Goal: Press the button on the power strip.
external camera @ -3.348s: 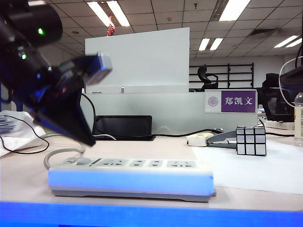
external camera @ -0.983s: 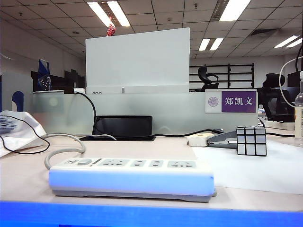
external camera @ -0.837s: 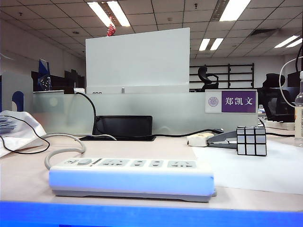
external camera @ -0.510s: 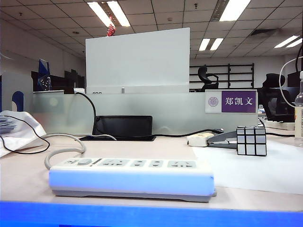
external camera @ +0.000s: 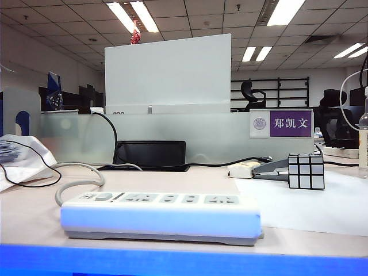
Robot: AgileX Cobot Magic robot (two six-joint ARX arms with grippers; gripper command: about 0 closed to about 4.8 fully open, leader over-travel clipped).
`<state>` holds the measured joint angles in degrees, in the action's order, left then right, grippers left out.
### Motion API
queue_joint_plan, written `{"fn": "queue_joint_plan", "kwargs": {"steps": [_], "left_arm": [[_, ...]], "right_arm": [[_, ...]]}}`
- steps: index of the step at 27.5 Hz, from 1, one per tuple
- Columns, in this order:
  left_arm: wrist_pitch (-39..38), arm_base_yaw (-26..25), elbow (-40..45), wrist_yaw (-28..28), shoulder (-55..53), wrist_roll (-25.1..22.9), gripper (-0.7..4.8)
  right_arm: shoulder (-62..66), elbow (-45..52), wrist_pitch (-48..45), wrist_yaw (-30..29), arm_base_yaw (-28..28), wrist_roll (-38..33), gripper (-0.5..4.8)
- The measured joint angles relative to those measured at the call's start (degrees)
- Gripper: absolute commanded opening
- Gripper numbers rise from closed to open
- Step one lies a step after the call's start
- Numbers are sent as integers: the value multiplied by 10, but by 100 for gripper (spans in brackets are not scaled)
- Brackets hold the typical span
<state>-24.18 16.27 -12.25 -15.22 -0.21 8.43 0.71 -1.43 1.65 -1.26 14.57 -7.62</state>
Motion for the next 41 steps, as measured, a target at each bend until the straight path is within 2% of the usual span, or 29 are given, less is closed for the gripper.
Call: {"fn": "queue_joint_plan", "kwargs": {"steps": [5,7,9,12,15,23,33,41], "left_arm": [[1,-90,0,0,0,-20,-5],[15,-127,1,20,0,-24,-5],[59,-162,12,61,0,-29,-5],[148,-199,49,155,0,-36,-5],[199,-226,78,216,0,-33,-5],[218,-230,118,232,0,-20,-5],[213,-221,118,242,0,-22,-5],[245,-211,118,240,0,-23,-5]], "right_arm": [[0,0,0,0,0,0,0],[0,0,2,0,0,0,0],[0,0,3,0,0,0,0],[0,0,4,0,0,0,0],[0,0,4,0,0,0,0],[0,0,4,0,0,0,0],[0,0,4,0,0,0,0],[0,0,4,0,0,0,0]]}}
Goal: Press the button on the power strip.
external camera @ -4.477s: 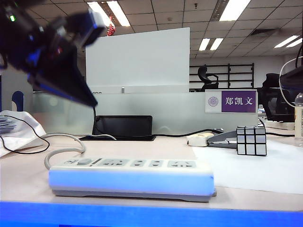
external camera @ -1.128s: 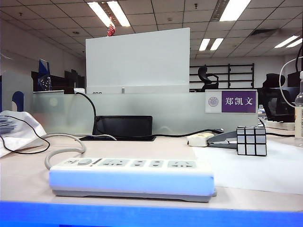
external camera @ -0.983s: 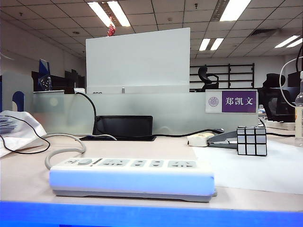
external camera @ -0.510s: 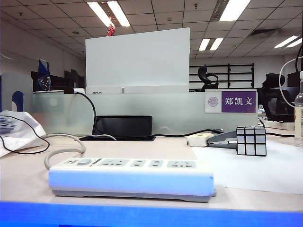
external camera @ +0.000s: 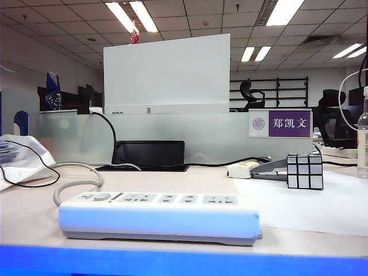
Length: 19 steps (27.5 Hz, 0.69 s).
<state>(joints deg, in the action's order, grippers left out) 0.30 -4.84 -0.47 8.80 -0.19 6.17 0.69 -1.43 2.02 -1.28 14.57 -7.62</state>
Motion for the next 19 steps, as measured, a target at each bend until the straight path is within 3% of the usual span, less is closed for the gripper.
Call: {"fn": "queue_joint_plan", "kwargs": {"steps": [10,19], "left_arm": [[-1,0,0,-60,0,1,-5],[-5,17,0,-65,0,-2,-5]], "right_arm": [[0,0,0,0,0,0,0],[0,0,0,0,0,0,0]]}}
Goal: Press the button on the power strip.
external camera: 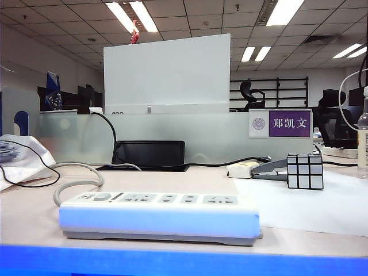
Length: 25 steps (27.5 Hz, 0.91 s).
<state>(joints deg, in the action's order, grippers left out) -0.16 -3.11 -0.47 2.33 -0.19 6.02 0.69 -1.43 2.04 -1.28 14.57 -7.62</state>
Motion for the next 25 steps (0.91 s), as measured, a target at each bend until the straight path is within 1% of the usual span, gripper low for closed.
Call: {"fn": "queue_joint_plan", "kwargs": {"steps": [5,25], "left_arm": [[-28,-1,0,-13,0,0,-5],[-28,-1,0,-13,0,0,-5]], "right_arm": [[0,0,0,0,0,0,0],[0,0,0,0,0,0,0]]}}
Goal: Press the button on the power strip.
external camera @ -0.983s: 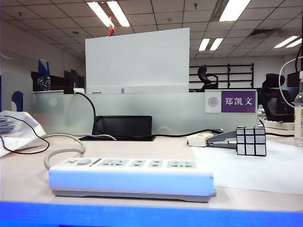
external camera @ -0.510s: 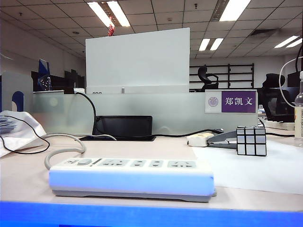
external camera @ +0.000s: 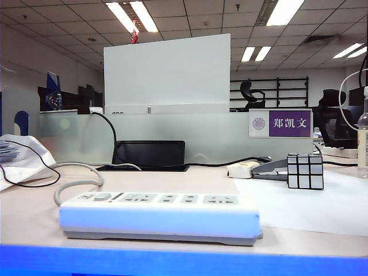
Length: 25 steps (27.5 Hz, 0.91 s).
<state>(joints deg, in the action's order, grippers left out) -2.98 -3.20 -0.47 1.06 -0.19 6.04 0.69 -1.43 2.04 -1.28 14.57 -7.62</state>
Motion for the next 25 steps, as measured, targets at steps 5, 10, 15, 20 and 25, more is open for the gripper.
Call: {"fn": "queue_joint_plan", "kwargs": {"steps": [5,10,15,20,25], "left_arm": [[0,0,0,0,0,0,-5],[0,0,0,0,0,0,-5],[0,0,0,0,0,0,-5],[0,0,0,0,0,0,-5],[0,0,0,0,0,0,-5]], "right_arm": [[0,0,0,0,0,0,0],[0,0,0,0,0,0,0],[0,0,0,0,0,0,0],[0,0,0,5,0,11,0],[-5,2,26,75,-61,45,0]]}}
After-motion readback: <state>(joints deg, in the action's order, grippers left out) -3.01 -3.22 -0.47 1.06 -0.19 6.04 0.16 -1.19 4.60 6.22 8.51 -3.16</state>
